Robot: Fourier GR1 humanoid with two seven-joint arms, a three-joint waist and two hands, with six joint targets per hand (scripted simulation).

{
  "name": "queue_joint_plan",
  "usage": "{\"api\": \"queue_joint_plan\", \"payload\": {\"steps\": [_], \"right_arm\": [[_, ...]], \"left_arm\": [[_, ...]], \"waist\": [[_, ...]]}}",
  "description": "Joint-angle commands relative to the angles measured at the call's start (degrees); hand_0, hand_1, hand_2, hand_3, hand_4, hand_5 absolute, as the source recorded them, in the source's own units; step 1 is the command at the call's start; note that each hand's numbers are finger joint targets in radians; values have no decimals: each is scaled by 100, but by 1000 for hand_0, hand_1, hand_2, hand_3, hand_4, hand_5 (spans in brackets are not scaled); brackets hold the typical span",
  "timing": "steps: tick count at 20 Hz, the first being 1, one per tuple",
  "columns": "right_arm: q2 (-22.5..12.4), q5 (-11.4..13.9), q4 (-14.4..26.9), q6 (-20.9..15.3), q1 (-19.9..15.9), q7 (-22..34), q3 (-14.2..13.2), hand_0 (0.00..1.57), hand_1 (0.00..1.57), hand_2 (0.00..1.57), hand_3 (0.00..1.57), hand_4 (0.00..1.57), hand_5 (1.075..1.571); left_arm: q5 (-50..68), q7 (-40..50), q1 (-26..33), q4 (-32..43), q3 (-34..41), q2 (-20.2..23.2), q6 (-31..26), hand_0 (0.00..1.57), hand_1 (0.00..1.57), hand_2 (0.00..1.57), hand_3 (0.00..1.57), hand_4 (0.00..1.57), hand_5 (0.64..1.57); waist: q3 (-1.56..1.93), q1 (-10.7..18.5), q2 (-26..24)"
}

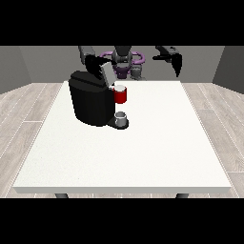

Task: Insert the coffee pod into the coffee machine and close the lid

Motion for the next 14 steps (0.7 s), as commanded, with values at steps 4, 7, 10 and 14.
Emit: {"api": "queue_joint_plan", "payload": {"steps": [4,7,10,14], "right_arm": [[30,107,455,-25,-252,205,-14,0,0,0,0,77,1571],[245,167,211,92,-124,268,248,0,0,0,0,154,1571],[95,313,311,36,-747,443,216,0,0,0,0,0,1571],[162,610,524,-294,-1046,269,234,0,0,0,0,125,1571]], "left_arm": [[-137,39,363,-322,-401,-194,71,0,0,0,0,0,1571],[207,196,245,115,89,138,-13,0,0,0,0,0,1571],[-31,-29,133,108,-182,-164,264,0,0,0,0,131,1571],[84,94,-204,29,-54,129,162,0,0,0,0,169,1571]], "waist": [[24,179,-120],[23,-56,-219],[23,52,-24],[24,245,216]]}}
